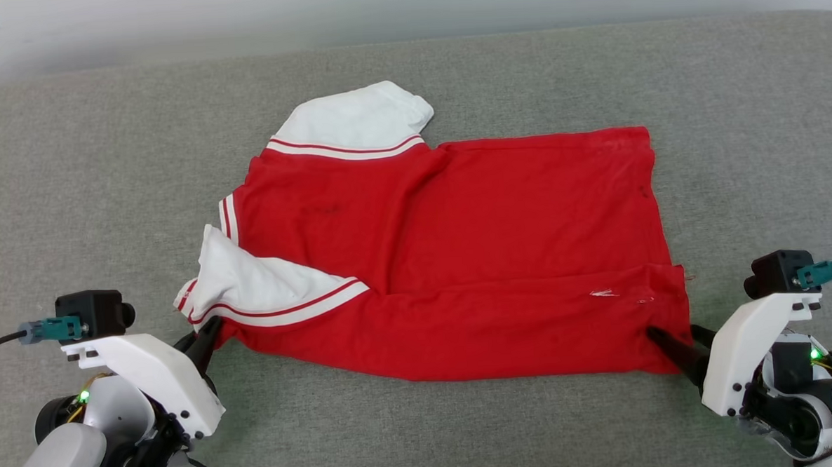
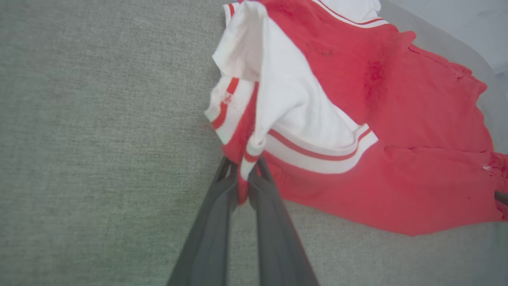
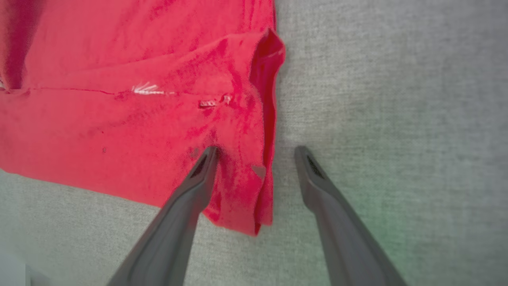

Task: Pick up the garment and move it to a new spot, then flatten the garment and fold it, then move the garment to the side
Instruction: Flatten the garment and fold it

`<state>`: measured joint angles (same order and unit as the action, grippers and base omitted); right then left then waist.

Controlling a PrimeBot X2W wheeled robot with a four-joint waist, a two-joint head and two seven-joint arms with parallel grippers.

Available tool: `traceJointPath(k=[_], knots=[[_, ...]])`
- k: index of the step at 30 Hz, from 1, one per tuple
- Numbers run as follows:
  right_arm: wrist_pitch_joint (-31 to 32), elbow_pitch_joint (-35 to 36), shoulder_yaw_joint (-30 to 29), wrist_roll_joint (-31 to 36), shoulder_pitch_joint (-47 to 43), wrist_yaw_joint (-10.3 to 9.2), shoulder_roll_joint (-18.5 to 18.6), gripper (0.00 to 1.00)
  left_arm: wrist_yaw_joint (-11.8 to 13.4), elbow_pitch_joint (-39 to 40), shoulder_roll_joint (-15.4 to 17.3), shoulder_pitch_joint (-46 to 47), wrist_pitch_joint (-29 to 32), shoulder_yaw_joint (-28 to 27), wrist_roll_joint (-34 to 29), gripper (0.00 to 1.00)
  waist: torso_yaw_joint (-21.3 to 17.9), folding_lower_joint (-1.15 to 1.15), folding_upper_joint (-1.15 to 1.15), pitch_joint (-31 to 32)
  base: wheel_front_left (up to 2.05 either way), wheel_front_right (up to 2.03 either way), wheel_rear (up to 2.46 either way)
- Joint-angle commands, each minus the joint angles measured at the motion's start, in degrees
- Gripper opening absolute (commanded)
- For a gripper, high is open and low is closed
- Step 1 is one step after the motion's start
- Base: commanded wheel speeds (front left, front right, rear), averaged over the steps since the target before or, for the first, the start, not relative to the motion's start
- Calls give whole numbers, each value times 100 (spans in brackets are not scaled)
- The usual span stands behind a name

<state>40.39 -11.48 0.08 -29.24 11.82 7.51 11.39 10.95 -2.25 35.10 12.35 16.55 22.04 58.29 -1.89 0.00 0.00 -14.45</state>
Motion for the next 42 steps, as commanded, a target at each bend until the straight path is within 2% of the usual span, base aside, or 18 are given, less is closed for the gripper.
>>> traceJointPath(k=[1,2,9,18,27,32,33,34,35,36,37,40,42], knots=[[120,-187,48,-49,-7,-4,-97,60,27,27,-24,39,14,17,-18,0,50,0,0,-39,0,0,0],[337,-400,121,-152,-31,-2,-198,0,66,66,-53,8,-2,44,-41,0,91,0,0,-50,0,0,0],[173,-211,114,-162,121,-2,8,0,119,75,-77,-104,-129,40,-81,0,92,0,0,93,0,0,0],[194,255,137,-227,-105,-3,220,0,232,200,-160,-391,-316,88,-139,0,142,0,0,615,0,0,0],[399,658,-32,-212,-815,-3,182,0,458,405,-90,-1180,-288,140,-7,0,222,0,0,1142,0,0,0],[437,756,-130,-127,-1179,-3,115,0,495,363,-145,-1509,-248,200,110,0,236,0,0,1195,0,0,0],[395,727,-146,-144,-1229,-2,71,28,483,321,-178,-1507,-270,217,112,0,238,0,0,1197,0,0,0],[354,675,-193,-183,-1269,-3,11,100,471,275,-216,-1471,-296,238,92,0,241,0,0,1192,0,0,0],[299,642,-189,-163,-1301,-2,19,100,466,239,-258,-1413,-300,268,77,20,246,0,0,1187,0,0,0],[174,640,-172,-97,-1301,-2,58,100,446,193,-302,-1357,-307,289,67,72,251,0,0,1183,0,0,0],[21,646,-163,-103,-1284,-2,51,100,397,125,-311,-1308,-332,302,41,100,249,0,0,1178,0,0,0],[-560,727,-27,-9,-1191,-2,96,100,282,-18,-375,-1165,-505,271,-14,100,180,0,0,1190,0,0,0],[-1025,786,60,147,-1136,-2,167,100,292,-67,-382,-1052,-698,198,-106,100,119,0,0,1205,0,0,0]])
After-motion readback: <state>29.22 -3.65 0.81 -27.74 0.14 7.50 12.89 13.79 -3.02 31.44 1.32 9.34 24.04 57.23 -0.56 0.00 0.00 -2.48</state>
